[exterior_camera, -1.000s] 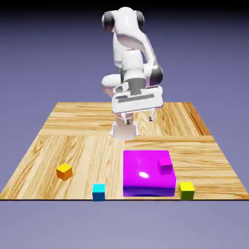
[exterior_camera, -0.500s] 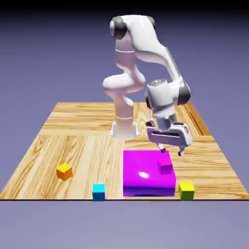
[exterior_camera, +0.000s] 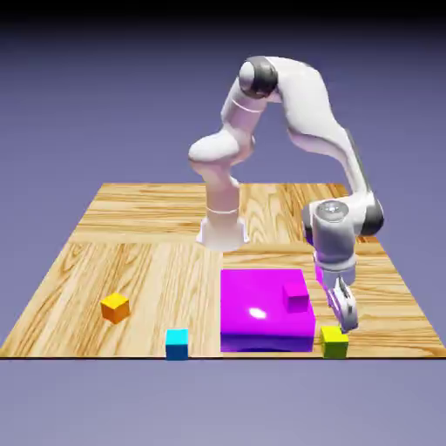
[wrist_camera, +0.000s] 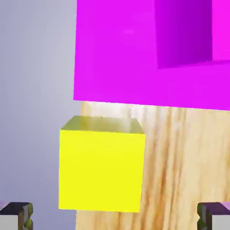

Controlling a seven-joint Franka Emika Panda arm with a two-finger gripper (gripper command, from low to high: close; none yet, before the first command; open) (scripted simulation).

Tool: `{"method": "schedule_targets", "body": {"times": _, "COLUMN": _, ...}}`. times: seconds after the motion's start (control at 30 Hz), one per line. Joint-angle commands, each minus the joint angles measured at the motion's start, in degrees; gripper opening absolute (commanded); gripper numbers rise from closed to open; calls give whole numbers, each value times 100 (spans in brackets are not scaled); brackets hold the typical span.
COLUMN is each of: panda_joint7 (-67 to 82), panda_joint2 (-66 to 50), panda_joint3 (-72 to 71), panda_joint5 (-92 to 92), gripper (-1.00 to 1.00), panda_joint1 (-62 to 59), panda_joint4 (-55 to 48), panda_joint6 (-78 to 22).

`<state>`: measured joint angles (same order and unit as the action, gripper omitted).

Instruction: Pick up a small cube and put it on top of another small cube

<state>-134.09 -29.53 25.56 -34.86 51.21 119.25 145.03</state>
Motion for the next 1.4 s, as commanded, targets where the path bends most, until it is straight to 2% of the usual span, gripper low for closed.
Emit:
{"method": "schedule_targets", "body": {"times": 0.0, "panda_joint7": 99, "panda_joint2": -207, "panda_joint3": -132, "panda_joint5": -141, "gripper": 0, "panda_joint1": -89, "panda_joint4": -78, "panda_joint6": 126}}
{"method": "schedule_targets", "body": {"times": 0.13, "panda_joint7": 434, "panda_joint2": -904, "panda_joint3": -574, "panda_joint5": -616, "gripper": 0, "panda_joint1": -386, "panda_joint4": -342, "panda_joint6": 550}}
{"method": "schedule_targets", "body": {"times": 0.17, "panda_joint7": 434, "panda_joint2": -904, "panda_joint3": -574, "panda_joint5": -616, "gripper": -100, "panda_joint1": -386, "panda_joint4": -342, "panda_joint6": 550}}
{"method": "schedule_targets", "body": {"times": 0.33, "panda_joint7": 35, "panda_joint2": -74, "panda_joint3": -47, "panda_joint5": -50, "gripper": -100, "panda_joint1": -32, "panda_joint4": -28, "panda_joint6": 45}}
{"method": "schedule_targets", "body": {"times": 0.4, "panda_joint7": 306, "panda_joint2": 128, "panda_joint3": 22, "panda_joint5": 358, "gripper": -100, "panda_joint1": 262, "panda_joint4": 13, "panda_joint6": -193}}
{"method": "schedule_targets", "body": {"times": 0.93, "panda_joint7": 2248, "panda_joint2": 2671, "panda_joint3": 3346, "panda_joint5": 2288, "gripper": -100, "panda_joint1": 2498, "panda_joint4": 923, "panda_joint6": -1792}}
{"method": "schedule_targets", "body": {"times": 1.0, "panda_joint7": 2220, "panda_joint2": 2684, "panda_joint3": 3389, "panda_joint5": 2250, "gripper": -100, "panda_joint1": 2482, "panda_joint4": 934, "panda_joint6": -1779}}
{"method": "schedule_targets", "body": {"times": 1.2, "panda_joint7": 3169, "panda_joint2": 1625, "panda_joint3": 2709, "panda_joint5": 911, "gripper": -100, "panda_joint1": 1916, "panda_joint4": 1191, "panda_joint6": -1060}}
{"method": "schedule_targets", "body": {"times": 1.23, "panda_joint7": 3169, "panda_joint2": 1625, "panda_joint3": 2709, "panda_joint5": 911, "gripper": 100, "panda_joint1": 1916, "panda_joint4": 1191, "panda_joint6": -1060}}
{"method": "schedule_targets", "body": {"times": 1.37, "panda_joint7": 2640, "panda_joint2": 2215, "panda_joint3": 3088, "panda_joint5": 1658, "gripper": 100, "panda_joint1": 2231, "panda_joint4": 1048, "panda_joint6": -1461}}
